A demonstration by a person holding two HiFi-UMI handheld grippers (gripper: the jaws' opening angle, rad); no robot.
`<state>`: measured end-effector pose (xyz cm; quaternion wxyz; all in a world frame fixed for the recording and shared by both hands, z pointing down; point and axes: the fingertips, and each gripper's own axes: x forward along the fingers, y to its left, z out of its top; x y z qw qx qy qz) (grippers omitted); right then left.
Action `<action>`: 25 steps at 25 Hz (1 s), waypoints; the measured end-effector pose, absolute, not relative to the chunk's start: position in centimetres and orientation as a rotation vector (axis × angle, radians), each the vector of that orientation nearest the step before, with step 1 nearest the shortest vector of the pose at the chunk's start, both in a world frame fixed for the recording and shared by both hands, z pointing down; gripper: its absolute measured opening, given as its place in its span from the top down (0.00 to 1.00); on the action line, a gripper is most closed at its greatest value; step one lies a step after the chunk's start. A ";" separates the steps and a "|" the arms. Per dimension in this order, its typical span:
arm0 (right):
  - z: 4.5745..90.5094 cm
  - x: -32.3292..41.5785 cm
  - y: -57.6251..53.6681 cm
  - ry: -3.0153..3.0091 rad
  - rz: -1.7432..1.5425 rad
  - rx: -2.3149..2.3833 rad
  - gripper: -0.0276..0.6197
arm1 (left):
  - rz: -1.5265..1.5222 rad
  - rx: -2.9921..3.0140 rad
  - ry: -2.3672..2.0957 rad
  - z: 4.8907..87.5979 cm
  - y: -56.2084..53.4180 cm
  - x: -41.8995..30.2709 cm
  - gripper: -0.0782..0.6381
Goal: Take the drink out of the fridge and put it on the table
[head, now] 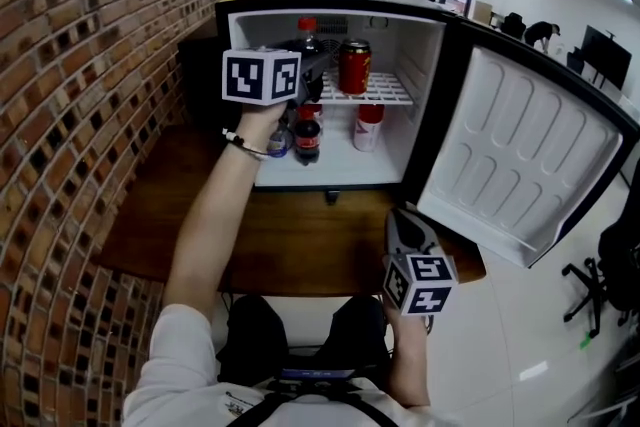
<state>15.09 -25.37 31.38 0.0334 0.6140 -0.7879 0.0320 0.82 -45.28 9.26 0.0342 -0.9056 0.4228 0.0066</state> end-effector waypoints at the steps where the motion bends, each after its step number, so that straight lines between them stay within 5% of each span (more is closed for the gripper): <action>1: 31.3 15.0 -25.3 -2.426 0.095 1.884 0.97 | 0.029 -2.786 1.293 9.4 -44.7 0.6 0.47; 25: 30.1 13.1 -25.0 -2.451 0.068 1.845 0.97 | 0.076 -2.853 1.253 22.0 -35.1 -6.0 0.47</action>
